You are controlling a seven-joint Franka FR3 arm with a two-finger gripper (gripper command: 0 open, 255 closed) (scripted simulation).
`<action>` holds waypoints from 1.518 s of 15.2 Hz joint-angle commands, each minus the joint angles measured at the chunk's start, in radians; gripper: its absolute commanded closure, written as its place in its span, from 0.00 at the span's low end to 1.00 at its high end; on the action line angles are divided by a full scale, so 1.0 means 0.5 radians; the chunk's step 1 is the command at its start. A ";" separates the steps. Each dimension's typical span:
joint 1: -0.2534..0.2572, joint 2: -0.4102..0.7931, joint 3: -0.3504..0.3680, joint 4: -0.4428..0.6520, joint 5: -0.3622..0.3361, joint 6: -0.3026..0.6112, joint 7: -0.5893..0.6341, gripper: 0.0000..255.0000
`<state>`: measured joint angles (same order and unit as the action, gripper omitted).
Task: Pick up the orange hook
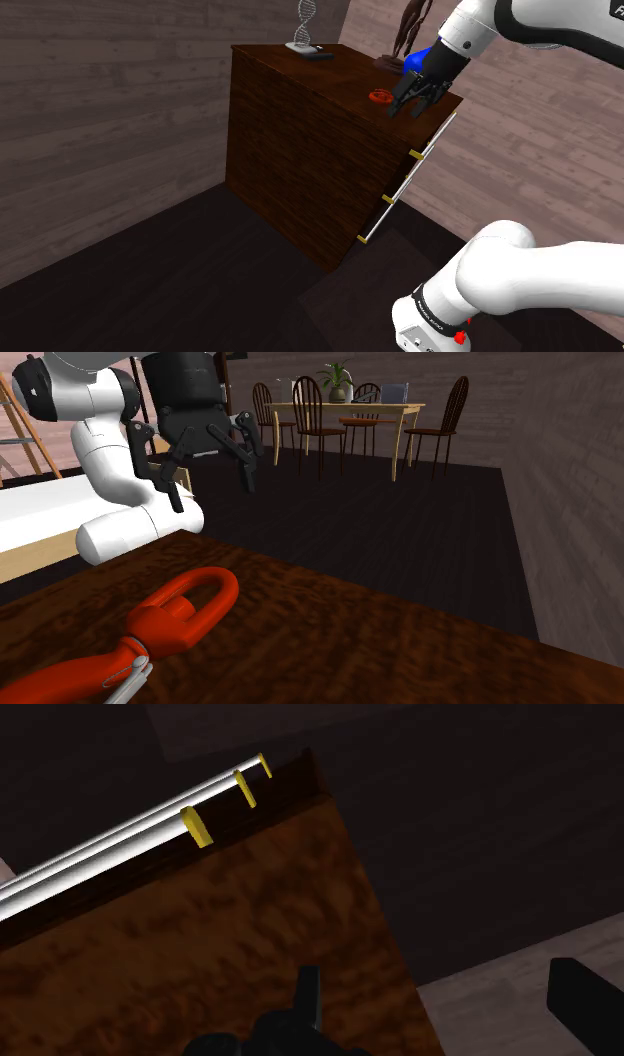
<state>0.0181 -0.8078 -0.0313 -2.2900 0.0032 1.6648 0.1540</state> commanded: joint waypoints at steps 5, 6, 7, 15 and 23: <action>-0.101 0.409 -0.062 0.350 0.067 -0.077 0.209 0.00; -0.124 0.507 -0.081 0.440 0.085 -0.103 0.259 0.00; -0.146 0.603 -0.103 0.529 0.105 -0.131 0.308 0.00; -0.316 1.333 -0.328 1.262 0.316 -0.420 0.664 0.00; -0.352 1.416 -0.369 1.183 0.358 -0.315 0.703 0.00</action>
<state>-0.1578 -0.0952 -0.2160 -1.6824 0.1829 1.4955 0.5072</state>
